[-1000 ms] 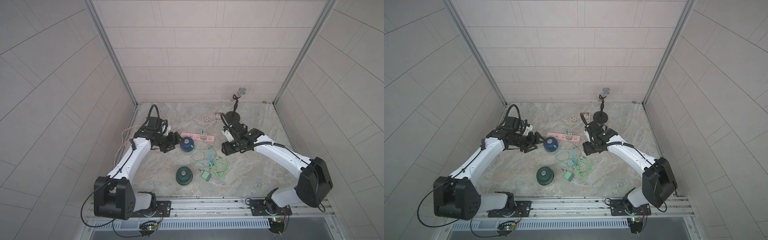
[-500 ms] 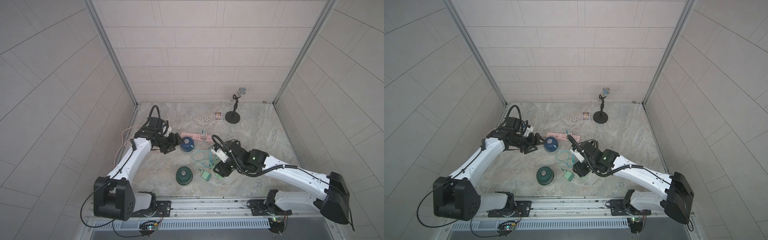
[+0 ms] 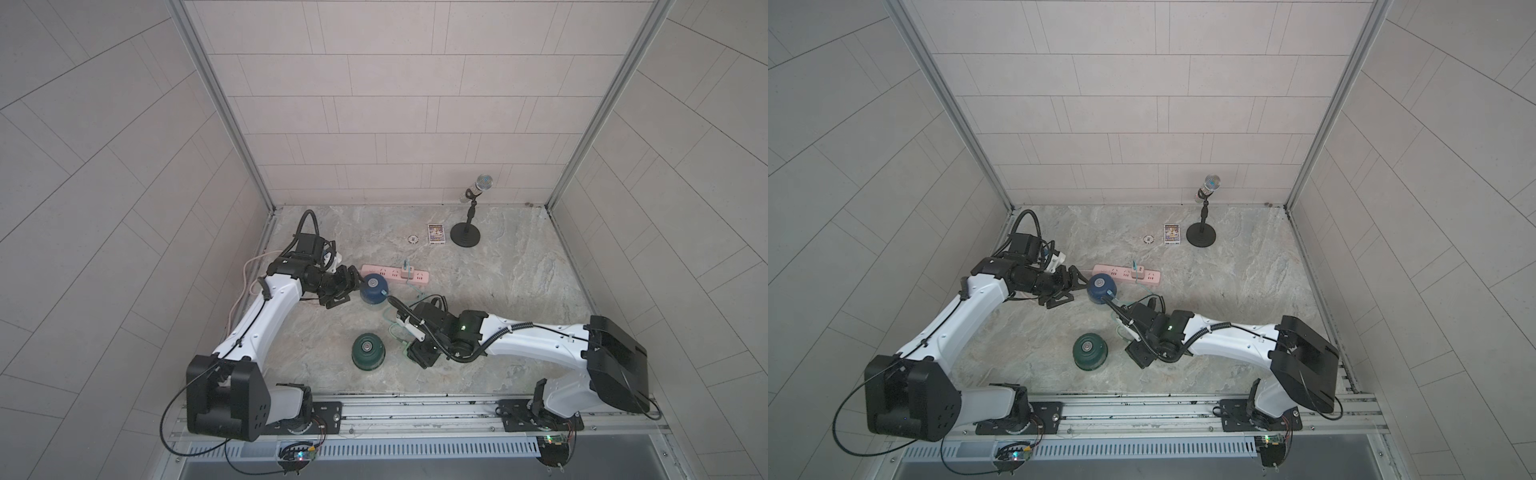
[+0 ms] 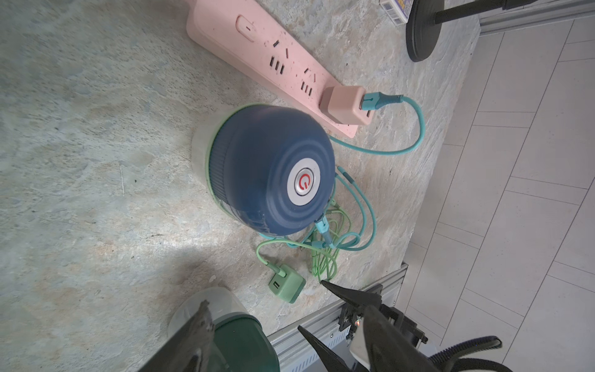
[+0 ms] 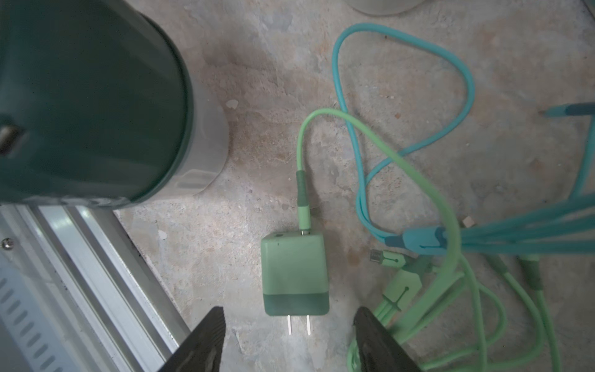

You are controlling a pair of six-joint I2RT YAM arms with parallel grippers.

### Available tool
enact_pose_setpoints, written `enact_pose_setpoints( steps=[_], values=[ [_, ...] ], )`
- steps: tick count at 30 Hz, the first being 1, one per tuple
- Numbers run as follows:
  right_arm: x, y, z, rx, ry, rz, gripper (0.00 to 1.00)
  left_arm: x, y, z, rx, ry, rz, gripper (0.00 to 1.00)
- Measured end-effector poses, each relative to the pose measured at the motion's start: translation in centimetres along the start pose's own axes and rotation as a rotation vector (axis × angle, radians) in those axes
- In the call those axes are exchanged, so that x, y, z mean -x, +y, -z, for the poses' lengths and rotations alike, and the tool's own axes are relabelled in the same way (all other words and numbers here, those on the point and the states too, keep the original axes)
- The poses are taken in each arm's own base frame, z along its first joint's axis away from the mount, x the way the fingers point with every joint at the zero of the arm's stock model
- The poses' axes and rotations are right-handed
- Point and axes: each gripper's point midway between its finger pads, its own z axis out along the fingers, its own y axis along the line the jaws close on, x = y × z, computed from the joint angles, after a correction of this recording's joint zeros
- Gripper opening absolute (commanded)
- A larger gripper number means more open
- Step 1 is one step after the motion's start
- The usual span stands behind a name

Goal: Charge the cordless meat grinders
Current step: Pick up the plug from the center of the board.

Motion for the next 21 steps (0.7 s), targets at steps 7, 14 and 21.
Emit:
enact_pose_setpoints(
  steps=[7,14,21],
  values=[
    [-1.0,0.0,-1.8,-0.034,0.052,0.042,0.65,-0.1,-0.1,0.1,-0.001,-0.002,0.001,0.76],
    [-2.5,0.6,-3.4,-0.047,0.111,0.083,0.62,-0.1,-0.1,0.1,-0.002,-0.002,0.007,0.75],
    [-2.1,0.5,-3.9,-0.064,0.115,0.094,0.40,-0.1,-0.1,0.1,-0.004,-0.001,0.008,0.75]
  ],
)
